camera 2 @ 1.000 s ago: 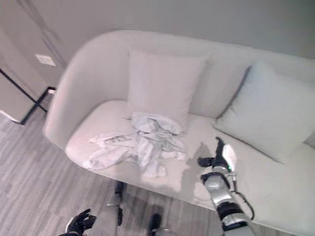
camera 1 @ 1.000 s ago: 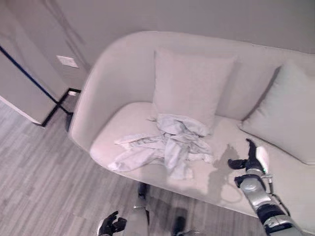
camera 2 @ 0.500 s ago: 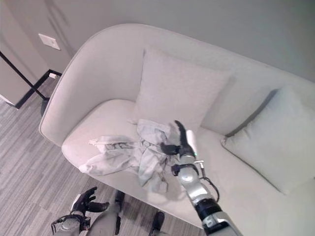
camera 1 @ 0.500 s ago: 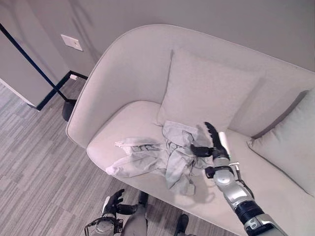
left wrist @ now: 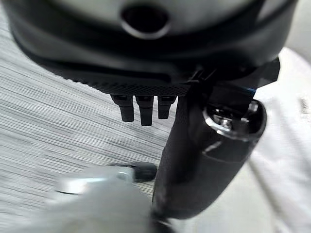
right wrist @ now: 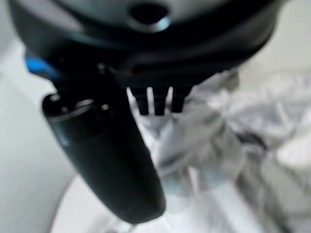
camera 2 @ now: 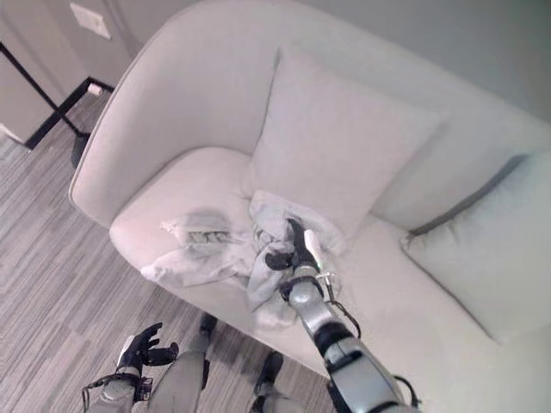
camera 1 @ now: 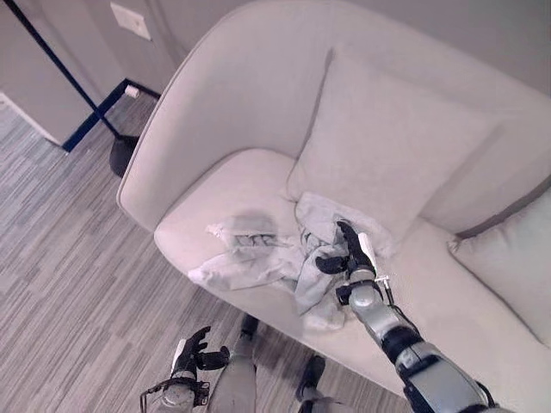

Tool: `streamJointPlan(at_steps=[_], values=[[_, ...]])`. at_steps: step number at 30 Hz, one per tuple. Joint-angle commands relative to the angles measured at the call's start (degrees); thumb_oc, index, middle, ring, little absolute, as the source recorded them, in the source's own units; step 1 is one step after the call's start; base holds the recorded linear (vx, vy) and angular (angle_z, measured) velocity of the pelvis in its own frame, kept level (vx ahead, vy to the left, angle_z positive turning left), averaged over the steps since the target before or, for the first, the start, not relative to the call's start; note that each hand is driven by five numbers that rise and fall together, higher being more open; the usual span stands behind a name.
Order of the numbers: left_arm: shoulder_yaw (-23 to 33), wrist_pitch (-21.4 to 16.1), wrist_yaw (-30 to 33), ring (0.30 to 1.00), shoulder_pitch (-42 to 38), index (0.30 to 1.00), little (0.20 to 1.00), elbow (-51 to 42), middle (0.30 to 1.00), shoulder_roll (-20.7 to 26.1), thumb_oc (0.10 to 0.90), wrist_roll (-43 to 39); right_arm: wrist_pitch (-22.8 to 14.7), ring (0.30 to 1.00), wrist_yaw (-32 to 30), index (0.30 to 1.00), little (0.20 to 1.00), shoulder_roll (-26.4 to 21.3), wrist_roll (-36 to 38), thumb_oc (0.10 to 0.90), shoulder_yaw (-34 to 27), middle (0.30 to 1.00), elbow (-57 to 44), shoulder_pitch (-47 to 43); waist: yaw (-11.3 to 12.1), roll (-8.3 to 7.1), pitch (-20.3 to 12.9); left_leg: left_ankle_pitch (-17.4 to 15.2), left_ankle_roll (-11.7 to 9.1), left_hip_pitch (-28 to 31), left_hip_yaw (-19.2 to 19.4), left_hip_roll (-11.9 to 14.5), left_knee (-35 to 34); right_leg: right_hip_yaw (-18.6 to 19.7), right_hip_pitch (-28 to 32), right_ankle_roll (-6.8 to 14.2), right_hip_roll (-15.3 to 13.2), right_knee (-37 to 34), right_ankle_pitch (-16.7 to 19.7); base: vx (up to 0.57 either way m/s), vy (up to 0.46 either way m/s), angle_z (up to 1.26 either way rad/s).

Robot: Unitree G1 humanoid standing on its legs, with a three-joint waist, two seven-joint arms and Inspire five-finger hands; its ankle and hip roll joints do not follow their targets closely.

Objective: Hang the clothes on the sofa on the clothes rack.

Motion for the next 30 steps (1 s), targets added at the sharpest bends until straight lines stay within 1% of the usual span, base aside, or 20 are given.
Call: streamJointPlan(at_steps=[1,3,4,5,6,7,8,9,10,11,15,20,21,22,25,26,27,28,29,30], values=[[-6.8,-1.2,1.2,0.9,1.2,0.9,0.9,0.9,0.9,-0.4,0.8,-0.2,-3.5,0.9,-3.9,0.9,0.9,-2.1,4.0,0.8,-0.3,0.9,-0.4,-6.7,2.6,-0.46,0.5,-7.9,-1.2,-2.7,0.3,1.6,5.8,0.5,-2.1,2.1,-5.6,3.6,-2.3,-0.01,0.082,0.12],[-8.1,-1.5,1.5,0.9,0.6,0.9,0.9,0.4,0.9,-0.1,0.8,-0.7,-2.9,0.9,-4.2,0.9,0.9,-2.3,4.3,0.8,0.3,0.9,5.2,-9.7,3.5,-0.15,0.8,-7.8,-1.2,-4.2,-0.3,1.2,6.1,-0.2,-2.9,2.1,-5.9,3.7,-2.2,0.0,0.056,0.24],[-8.1,-1.5,1.5,0.9,0.5,0.9,0.9,0.4,0.9,-0.1,0.8,-0.7,-3.0,0.9,-4.2,0.9,0.9,-2.3,4.3,0.8,0.3,0.9,5.3,-9.8,3.5,-0.15,0.8,-7.8,-1.2,-4.2,-0.3,1.2,6.1,-0.2,-3.0,2.1,-5.9,3.7,-2.3,0.0,0.036,0.23],[-9.6,-1.6,2.1,0.9,-0.2,0.9,0.9,-0.6,0.9,0.4,0.8,-0.6,-1.8,0.9,-4.6,0.9,0.9,-2.6,3.9,0.8,0.8,0.9,10.2,-12.0,4.5,0.24,1.4,-7.7,-1.2,-5.8,-1.0,0.5,6.6,-1.1,-3.5,2.2,-6.3,3.8,-2.3,0.07,-0.011,0.23],[-11.0,-1.9,2.6,0.9,-1.1,0.9,0.9,-1.9,0.9,0.6,0.8,-0.5,0.0,0.9,-4.8,0.9,0.9,-3.2,1.6,0.8,2.4,0.9,15.3,-14.0,5.7,0.56,1.8,-8.9,-1.7,-6.5,-2.0,0.2,6.9,-1.5,-3.5,2.4,-6.3,4.1,-3.4,0.0,0.033,0.25],[-11.1,-1.9,2.6,0.9,-1.2,0.9,0.9,-1.9,0.9,0.6,0.8,-0.4,0.0,0.9,-4.8,0.9,0.9,-3.3,1.6,0.8,2.4,0.9,15.4,-14.1,5.7,0.72,2.0,-7.6,-1.2,-7.3,-1.9,-0.1,7.2,-2.1,-4.1,2.3,-6.7,4.3,-2.4,0.07,-0.036,0.25],[-11.7,-1.9,2.8,0.9,-1.6,0.9,0.9,-2.5,0.9,0.7,0.8,-0.3,1.1,0.9,-4.9,0.9,0.9,-3.4,0.3,0.8,3.2,0.9,18.0,-14.8,6.2,0.73,2.2,-8.9,-1.7,-7.2,-2.4,-0.1,7.1,-2.0,-3.8,2.5,-6.5,4.4,-3.5,0.0,-0.01,0.35],[-12.4,-1.9,3.2,0.9,-2.3,0.9,0.9,-3.4,0.9,0.9,0.8,-0.2,2.3,0.801,-4.4,0.801,0.801,-3.3,-1.2,0.734,4.1,0.801,20.8,-15.2,6.8,0.92,2.6,-8.8,-1.7,-7.6,-2.7,-0.4,7.2,-2.5,-3.9,2.5,-6.5,4.5,-3.6,0.07,-0.062,0.36],[-13.1,-1.9,3.4,0.9,-3.1,0.9,0.9,-4.5,0.9,1.1,0.8,0.1,3.6,0.479,-4.0,0.479,0.479,-2.9,-2.3,0.519,4.7,0.479,23.3,-15.1,7.3,1.23,2.9,-8.7,-1.8,-8.1,-3.2,-0.7,7.2,-3.0,-4.0,2.6,-6.7,4.6,-3.7,0.01,-0.029,0.36],[-13.7,-1.7,3.9,0.9,-4.3,0.9,0.9,-5.2,0.9,1.4,0.8,0.8,5.1,0.3,-3.3,0.3,0.3,-2.5,-4.3,0.4,5.5,0.3,26.7,-14.8,8.1,1.44,3.4,-8.5,-1.8,-8.5,-3.8,-1.1,7.0,-3.7,-4.1,2.7,-6.8,4.6,-3.7,0.01,-0.021,0.19],[-13.8,-0.9,5.4,0.9,-5.8,0.9,0.9,-4.3,0.9,0.9,0.8,2.9,5.8,0.3,-3.9,0.3,0.3,-0.1,-5.0,0.4,4.7,0.3,28.1,-11.3,8.2,1.07,3.0,-8.5,-1.7,-8.1,-4.1,-1.5,6.4,-4.0,-3.9,2.7,-6.7,4.6,-4.0,0.04,-0.029,0.17],[-11.5,-0.4,7.5,0.9,-5.0,0.9,0.9,-1.2,0.9,-0.1,0.8,4.0,4.4,0.3,-5.3,0.3,0.3,2.4,-4.0,0.4,4.5,0.3,24.1,-3.9,5.8,0.0,1.7,-9.3,-1.4,-6.2,-3.0,-1.1,6.4,-2.5,-3.7,2.4,-6.6,5.4,-4.4,0.0,0.008,0.01],[-11.2,-0.3,7.6,0.9,-4.8,0.9,0.9,-0.8,0.9,-0.2,0.8,4.0,4.3,0.3,-5.3,0.3,0.3,2.4,-4.4,0.4,4.8,0.3,23.0,-2.7,5.1,-0.07,1.6,-8.1,-0.9,-6.5,-2.7,-1.2,6.7,-2.7,-4.2,2.1,-6.9,5.5,-3.4,-0.06,0.045,0.0],[-11.2,-0.3,7.6,0.9,-4.8,0.9,0.9,-0.8,0.9,-0.2,0.8,4.0,4.3,0.3,-5.3,0.3,0.3,2.4,-4.4,0.4,4.8,0.3,23.0,-2.6,5.1,-0.06,1.5,-8.1,-0.9,-6.5,-2.7,-1.2,6.7,-2.7,-4.2,2.1,-6.9,5.5,-3.4,-0.06,0.033,0.02],[-9.4,0.0,8.1,0.9,-4.0,0.9,0.9,0.3,0.9,-0.4,0.8,4.7,3.4,0.3,-5.3,0.3,0.3,2.2,-5.8,0.4,5.6,0.3,18.9,1.8,2.9,-1.01,0.3,-8.4,-1.1,-4.6,-1.7,-0.3,6.5,-2.0,-3.4,1.8,-6.5,5.4,-3.6,0.02,-0.033,-0.11],[-8.3,0.0,8.4,0.9,-3.5,0.9,0.9,0.8,0.9,-0.7,0.8,5.0,2.6,0.3,-5.4,0.3,0.3,1.5,-5.7,0.4,4.9,0.3,16.1,4.1,1.6,-1.48,-0.7,-8.2,-1.3,-3.1,-1.0,0.2,5.6,-1.6,-2.5,1.7,-6.3,5.1,-3.8,0.03,-0.056,-0.22],[-8.3,0.0,8.4,0.9,-3.5,0.9,0.9,0.8,0.9,-0.7,0.8,5.0,2.7,0.3,-5.4,0.3,0.3,1.5,-5.7,0.4,4.9,0.3,16.1,4.1,1.6,-1.47,-0.6,-8.2,-1.4,-3.0,-1.0,0.2,5.5,-1.6,-2.5,1.7,-6.3,5.1,-3.8,0.06,-0.08,-0.19],[-7.2,0.0,8.5,0.9,-3.0,0.9,0.9,1.4,0.9,-0.9,0.8,5.0,1.9,0.3,-5.7,0.3,0.3,1.0,-5.9,0.4,4.5,0.3,12.3,6.2,0.1,-1.95,-1.9,-7.8,-1.6,-1.5,-0.4,0.6,4.4,-1.2,-1.6,1.7,-5.9,4.8,-3.9,0.04,-0.03,-0.14],[-7.2,0.0,8.5,0.9,-3.0,0.9,0.9,1.4,0.9,-0.9,0.8,5.0,1.9,0.3,-5.7,0.3,0.3,1.0,-5.9,0.4,4.5,0.3,12.3,6.2,0.2,-1.94,-1.9,-7.8,-1.6,-1.4,-0.4,0.6,4.3,-1.2,-1.5,1.7,-5.9,4.7,-3.9,0.09,-0.06,-0.18],[-6.1,0.2,8.4,0.9,-2.3,0.9,0.9,1.0,0.9,-1.1,0.8,5.0,1.1,0.3,-5.7,0.3,0.3,-0.3,-5.8,0.4,3.5,0.3,6.4,8.3,-1.3,-2.1,-3.6,-7.4,-1.8,0.5,0.5,1.3,2.9,-0.8,-0.5,1.6,-5.6,4.3,-4.1,0.05,-0.031,-0.21]])
